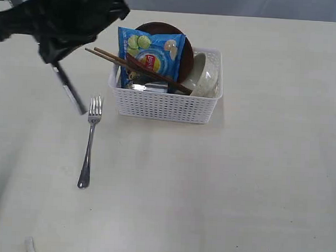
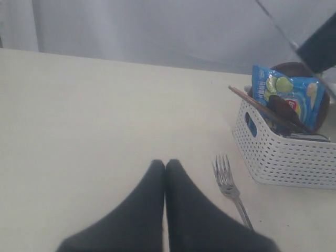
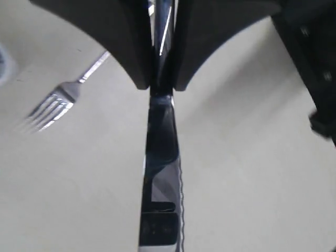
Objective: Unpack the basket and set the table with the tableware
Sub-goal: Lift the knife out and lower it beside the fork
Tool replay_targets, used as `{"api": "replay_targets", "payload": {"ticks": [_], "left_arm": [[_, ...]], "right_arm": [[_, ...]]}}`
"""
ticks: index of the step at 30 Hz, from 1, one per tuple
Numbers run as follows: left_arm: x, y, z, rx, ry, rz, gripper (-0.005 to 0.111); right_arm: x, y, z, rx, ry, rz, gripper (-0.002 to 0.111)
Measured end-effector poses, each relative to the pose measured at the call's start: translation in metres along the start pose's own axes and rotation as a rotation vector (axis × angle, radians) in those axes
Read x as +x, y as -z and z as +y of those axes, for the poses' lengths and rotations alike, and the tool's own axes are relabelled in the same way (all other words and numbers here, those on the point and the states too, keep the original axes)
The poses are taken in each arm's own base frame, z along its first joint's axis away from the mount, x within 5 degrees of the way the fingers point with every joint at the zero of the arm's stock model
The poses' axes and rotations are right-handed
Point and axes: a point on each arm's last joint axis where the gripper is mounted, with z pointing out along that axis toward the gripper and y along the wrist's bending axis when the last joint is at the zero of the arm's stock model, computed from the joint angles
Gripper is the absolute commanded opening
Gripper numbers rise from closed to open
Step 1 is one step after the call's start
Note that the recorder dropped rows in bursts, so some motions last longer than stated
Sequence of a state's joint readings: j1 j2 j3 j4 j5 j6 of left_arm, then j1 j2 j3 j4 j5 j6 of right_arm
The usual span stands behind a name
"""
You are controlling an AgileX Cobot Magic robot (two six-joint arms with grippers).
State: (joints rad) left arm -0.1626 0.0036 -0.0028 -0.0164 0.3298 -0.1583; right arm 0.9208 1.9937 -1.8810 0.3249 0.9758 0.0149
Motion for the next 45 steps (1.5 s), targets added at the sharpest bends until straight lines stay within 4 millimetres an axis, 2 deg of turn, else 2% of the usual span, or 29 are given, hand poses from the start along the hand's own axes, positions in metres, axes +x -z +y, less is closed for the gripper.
{"api": "replay_targets", "payload": {"ticks": [4, 7, 15, 20, 31, 45], "left_arm": [[0.0, 0.0, 0.0, 0.0, 0.0, 0.0, 0.0], [0.0, 0.0, 0.0, 0.0, 0.0, 0.0, 0.0], [0.0, 0.0, 0.0, 0.0, 0.0, 0.0, 0.0], [0.0, 0.0, 0.0, 0.0, 0.0, 0.0, 0.0], [0.0, 0.0, 0.0, 0.0, 0.0, 0.0, 0.0], [0.0, 0.0, 0.0, 0.0, 0.0, 0.0, 0.0]], "right_arm": [[0.006, -0.028, 0.031, 0.065, -0.165, -0.059, 0.0], [0.016, -0.051, 0.043, 0.127, -0.233, -0.04, 0.0], [0.04, -0.115, 0.027, 0.229, -0.511, 0.056, 0.0], [0.051, -0.14, 0.018, 0.276, -0.653, 0.08, 0.0], [0.063, -0.165, 0.004, 0.353, -0.701, 0.101, 0.0], [0.063, -0.168, -0.007, 0.37, -0.654, 0.107, 0.0]]}}
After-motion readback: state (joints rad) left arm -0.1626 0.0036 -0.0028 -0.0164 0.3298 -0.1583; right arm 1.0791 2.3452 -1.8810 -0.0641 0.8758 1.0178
